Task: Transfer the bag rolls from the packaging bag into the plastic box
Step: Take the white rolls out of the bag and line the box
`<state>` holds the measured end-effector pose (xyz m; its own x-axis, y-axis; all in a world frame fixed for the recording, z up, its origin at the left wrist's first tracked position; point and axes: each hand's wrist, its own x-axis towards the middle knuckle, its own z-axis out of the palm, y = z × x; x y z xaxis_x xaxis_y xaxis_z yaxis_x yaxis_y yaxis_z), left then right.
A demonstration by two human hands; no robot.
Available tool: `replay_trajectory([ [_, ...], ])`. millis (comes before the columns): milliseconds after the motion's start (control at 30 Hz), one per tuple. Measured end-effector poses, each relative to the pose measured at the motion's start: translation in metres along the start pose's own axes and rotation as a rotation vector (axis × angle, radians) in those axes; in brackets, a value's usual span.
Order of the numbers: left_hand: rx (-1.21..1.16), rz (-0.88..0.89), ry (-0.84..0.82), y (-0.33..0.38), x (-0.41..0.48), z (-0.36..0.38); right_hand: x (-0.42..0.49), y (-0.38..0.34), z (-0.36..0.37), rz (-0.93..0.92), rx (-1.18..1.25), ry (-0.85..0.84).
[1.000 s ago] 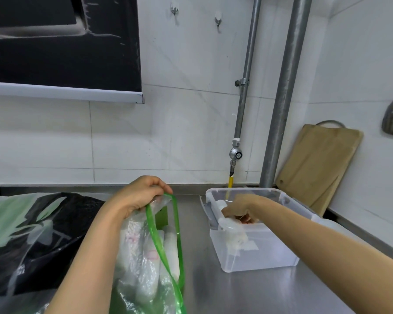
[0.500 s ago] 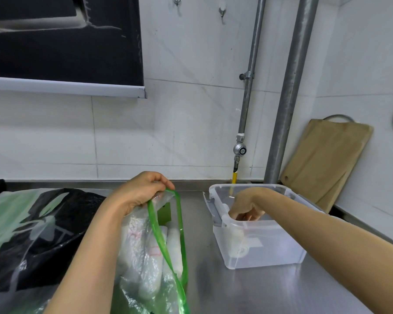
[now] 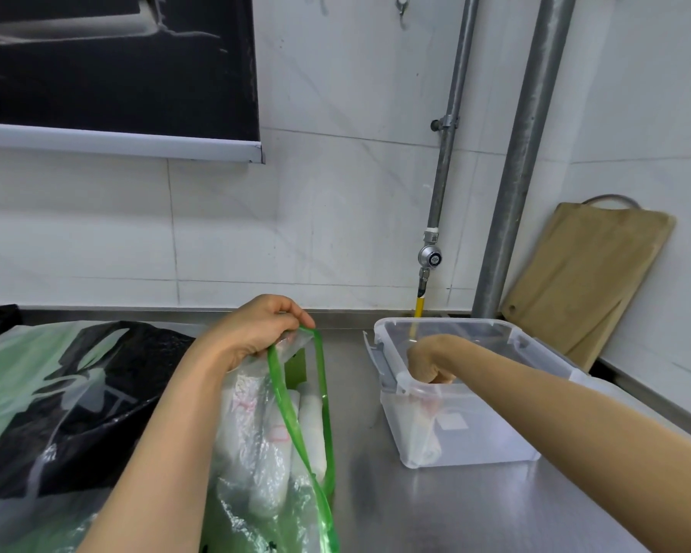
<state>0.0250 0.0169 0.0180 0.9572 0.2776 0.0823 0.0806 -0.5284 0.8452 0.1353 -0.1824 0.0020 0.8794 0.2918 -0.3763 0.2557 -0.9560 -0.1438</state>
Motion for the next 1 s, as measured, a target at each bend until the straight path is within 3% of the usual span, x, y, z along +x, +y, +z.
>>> replay_trajectory([
  [333,0.005,0.005,-0.007,0.001,-0.003,-0.001,-0.006,0.003,-0.003,0.005,0.031,0.027],
  [600,0.003,0.013,0.014,0.004,-0.003,-0.001,-0.012,-0.003,-0.031,-0.010,0.238,0.051],
  [1000,-0.040,0.014,0.013,0.002,-0.004,-0.004,-0.051,-0.045,-0.064,-0.189,0.386,0.180],
])
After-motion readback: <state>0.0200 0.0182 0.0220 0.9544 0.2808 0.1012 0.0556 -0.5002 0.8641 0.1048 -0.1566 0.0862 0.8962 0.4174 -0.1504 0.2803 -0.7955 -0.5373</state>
